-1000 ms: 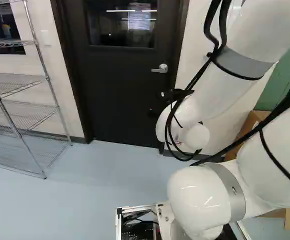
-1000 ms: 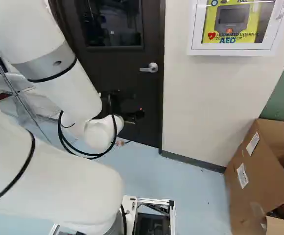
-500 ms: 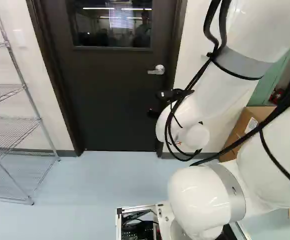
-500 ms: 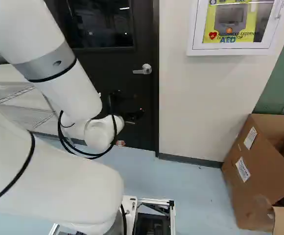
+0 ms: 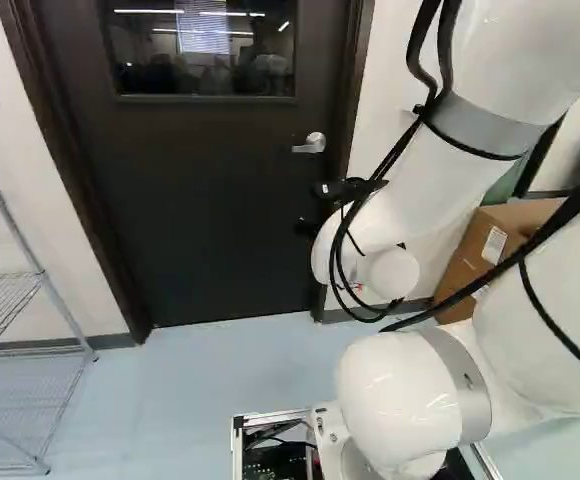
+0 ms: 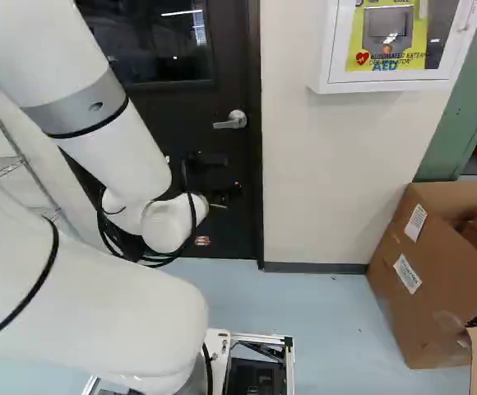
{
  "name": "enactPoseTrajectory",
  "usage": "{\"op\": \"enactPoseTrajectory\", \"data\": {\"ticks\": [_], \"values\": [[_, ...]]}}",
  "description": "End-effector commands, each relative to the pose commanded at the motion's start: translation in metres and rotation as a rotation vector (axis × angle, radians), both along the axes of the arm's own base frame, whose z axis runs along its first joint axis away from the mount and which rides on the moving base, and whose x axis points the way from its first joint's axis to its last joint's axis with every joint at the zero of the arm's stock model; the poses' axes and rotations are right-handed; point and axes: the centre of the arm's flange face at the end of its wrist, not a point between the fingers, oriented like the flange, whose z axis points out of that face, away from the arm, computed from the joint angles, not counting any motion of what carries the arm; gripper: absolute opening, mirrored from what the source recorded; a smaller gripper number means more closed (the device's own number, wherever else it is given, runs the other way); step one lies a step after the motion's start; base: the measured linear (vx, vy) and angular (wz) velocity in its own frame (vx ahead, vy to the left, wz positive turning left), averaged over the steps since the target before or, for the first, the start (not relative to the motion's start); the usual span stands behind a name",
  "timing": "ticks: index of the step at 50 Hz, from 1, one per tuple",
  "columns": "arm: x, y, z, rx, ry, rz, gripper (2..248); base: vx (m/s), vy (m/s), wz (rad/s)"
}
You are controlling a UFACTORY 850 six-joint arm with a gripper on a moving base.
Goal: Open the door and move inside
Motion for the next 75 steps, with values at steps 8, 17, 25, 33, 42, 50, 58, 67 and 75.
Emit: {"op": "enactPoseTrajectory", "data": {"ticks": [8,17,25,33,42,50,58,67,75], "values": [[0.0000,0.0000,0.0000,0.000,0.000,0.000,247,0.112,0.156,-0.344],[0.0000,0.0000,0.0000,0.000,0.000,0.000,247,0.085,0.156,-0.331],[0.0000,0.0000,0.0000,0.000,0.000,0.000,247,0.079,0.152,-0.336],[0.0000,0.0000,0.0000,0.000,0.000,0.000,247,0.068,0.154,-0.336],[0.0000,0.0000,0.0000,0.000,0.000,0.000,247,0.065,0.149,-0.318],[0.0000,0.0000,0.0000,0.000,0.000,0.000,247,0.063,0.181,-0.222],[0.0000,0.0000,0.0000,0.000,0.000,0.000,247,0.059,0.211,-0.048],[0.0000,0.0000,0.0000,0.000,0.000,0.000,247,0.014,0.139,-0.013],[0.0000,0.0000,0.0000,0.000,0.000,0.000,247,-0.004,0.003,-0.009]]}}
